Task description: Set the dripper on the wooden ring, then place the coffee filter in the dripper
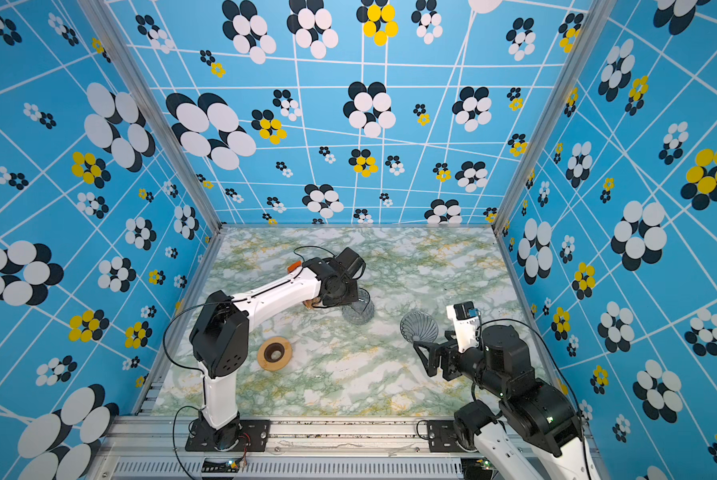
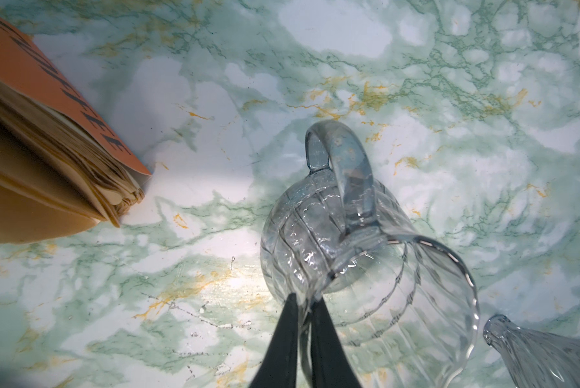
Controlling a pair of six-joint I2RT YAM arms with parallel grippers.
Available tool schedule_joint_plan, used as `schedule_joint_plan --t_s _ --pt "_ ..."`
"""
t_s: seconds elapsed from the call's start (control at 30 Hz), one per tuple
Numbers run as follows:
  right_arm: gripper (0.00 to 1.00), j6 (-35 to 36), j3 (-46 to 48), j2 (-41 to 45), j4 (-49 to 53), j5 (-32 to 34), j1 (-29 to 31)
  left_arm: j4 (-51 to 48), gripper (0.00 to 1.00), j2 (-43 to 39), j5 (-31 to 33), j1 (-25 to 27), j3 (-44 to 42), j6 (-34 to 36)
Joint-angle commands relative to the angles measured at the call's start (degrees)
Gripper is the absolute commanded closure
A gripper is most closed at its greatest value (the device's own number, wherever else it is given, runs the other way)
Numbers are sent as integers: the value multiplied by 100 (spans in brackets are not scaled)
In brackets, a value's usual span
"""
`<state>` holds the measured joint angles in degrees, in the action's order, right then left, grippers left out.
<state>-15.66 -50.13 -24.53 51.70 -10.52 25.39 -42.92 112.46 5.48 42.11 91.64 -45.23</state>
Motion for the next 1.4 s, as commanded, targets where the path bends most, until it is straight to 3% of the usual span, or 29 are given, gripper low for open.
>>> schedule_joint_plan --t_s 0.0,1.37 --pt "2 -47 78 1 -14 112 22 -266 88 102 -38 39 144 120" --pt "4 -63 83 -15 1 182 21 -375 88 71 270 85 104 45"
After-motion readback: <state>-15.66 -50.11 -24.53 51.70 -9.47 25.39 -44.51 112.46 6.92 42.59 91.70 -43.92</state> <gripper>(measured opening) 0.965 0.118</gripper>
